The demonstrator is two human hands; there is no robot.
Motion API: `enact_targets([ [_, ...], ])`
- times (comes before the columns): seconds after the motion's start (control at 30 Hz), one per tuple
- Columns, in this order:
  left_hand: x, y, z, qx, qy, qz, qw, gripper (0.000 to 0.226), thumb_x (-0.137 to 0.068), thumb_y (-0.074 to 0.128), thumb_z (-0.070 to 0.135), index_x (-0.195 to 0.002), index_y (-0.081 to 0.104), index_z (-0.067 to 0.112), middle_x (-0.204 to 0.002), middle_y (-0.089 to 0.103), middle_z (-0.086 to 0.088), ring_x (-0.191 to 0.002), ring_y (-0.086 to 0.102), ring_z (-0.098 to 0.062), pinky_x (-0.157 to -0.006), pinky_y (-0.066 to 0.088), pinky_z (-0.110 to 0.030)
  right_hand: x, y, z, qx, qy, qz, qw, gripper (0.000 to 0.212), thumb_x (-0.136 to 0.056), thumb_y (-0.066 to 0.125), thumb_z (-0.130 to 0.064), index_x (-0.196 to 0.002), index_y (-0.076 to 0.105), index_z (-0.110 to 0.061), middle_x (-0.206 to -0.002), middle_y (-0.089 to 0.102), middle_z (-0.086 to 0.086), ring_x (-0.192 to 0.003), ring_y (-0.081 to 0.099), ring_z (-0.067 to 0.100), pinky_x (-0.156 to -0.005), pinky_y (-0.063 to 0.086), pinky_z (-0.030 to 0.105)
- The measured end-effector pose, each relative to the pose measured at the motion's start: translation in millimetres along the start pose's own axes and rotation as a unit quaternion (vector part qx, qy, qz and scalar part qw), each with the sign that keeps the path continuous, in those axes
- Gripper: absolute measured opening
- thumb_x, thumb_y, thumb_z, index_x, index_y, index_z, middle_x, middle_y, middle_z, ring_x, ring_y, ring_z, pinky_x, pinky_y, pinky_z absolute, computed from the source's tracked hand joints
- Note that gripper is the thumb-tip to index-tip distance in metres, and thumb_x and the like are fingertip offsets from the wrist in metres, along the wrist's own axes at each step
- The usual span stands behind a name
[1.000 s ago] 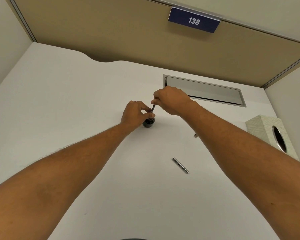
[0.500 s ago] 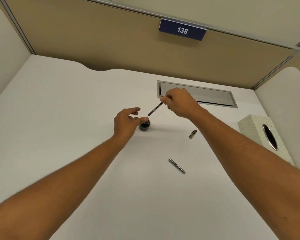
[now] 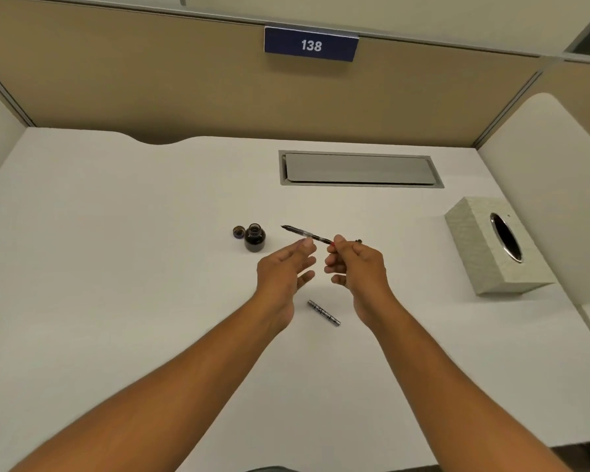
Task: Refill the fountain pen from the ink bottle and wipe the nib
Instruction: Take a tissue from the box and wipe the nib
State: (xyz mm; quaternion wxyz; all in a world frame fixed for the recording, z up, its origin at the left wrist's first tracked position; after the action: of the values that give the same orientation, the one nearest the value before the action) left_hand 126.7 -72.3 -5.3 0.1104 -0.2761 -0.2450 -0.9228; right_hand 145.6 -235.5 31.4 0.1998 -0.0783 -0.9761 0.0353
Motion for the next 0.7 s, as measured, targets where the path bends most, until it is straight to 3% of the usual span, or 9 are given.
enact_targets([
  [0.17,11.8,39.3,-18.7,-0.027,0.018,-0.01,0.999,0.01,-0.091,0.081,0.031,-0.093,0.086,0.023,-0.105,0.085,0.001,-0.099,0.079,-0.011,-0.085,0.058,-0.032,29.7,-33.1,16.4,-0.096,0.019,0.009,0.995,0.03,-0.103,0.062,-0.034,-0.091,0.077,-0.011,-0.074,0.07,0.004,-0.067,0.066,0.017,-0.063,0.051,0.03],
  [0.37,29.6,87.9,-41.9,-0.069,0.054,-0.033,0.996,0.013,-0.093,0.079,0.034,-0.089,0.087,0.024,-0.099,0.085,-0.002,-0.096,0.08,-0.017,-0.085,0.057,-0.032,47.6,-85.2,29.1,-0.114,0.024,0.013,0.993,0.029,-0.104,0.061,-0.032,-0.09,0.077,-0.013,-0.073,0.069,0.004,-0.066,0.066,0.017,-0.064,0.051,0.031],
  [0.6,48.6,150.9,-75.4,-0.15,0.079,-0.064,0.983,0.015,-0.092,0.079,0.037,-0.09,0.086,0.025,-0.095,0.084,-0.001,-0.094,0.08,-0.019,-0.083,0.054,-0.035,51.7,-174.3,48.8,-0.023,0.001,0.012,1.0,0.026,-0.1,0.063,-0.041,-0.089,0.078,-0.023,-0.079,0.076,0.001,-0.067,0.071,0.012,-0.062,0.055,0.025],
  [0.7,53.0,171.4,-86.0,-0.173,0.087,-0.074,0.978,0.014,-0.092,0.079,0.036,-0.091,0.086,0.024,-0.094,0.084,-0.001,-0.093,0.08,-0.017,-0.08,0.052,-0.035,37.0,-232.2,46.4,0.037,-0.035,0.056,0.997,0.016,-0.098,0.066,-0.033,-0.089,0.077,-0.025,-0.078,0.076,-0.001,-0.065,0.07,0.01,-0.062,0.053,0.027],
])
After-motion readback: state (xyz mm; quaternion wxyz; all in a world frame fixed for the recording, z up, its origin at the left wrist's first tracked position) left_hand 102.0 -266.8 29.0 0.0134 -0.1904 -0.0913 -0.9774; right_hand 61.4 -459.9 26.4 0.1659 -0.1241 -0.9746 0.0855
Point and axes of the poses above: each hand's wrist, its own x-axis away from the middle knuckle, its own y-axis out of the palm, z = x × y, the point moved 10 cm from there along -x, towards the middle knuckle
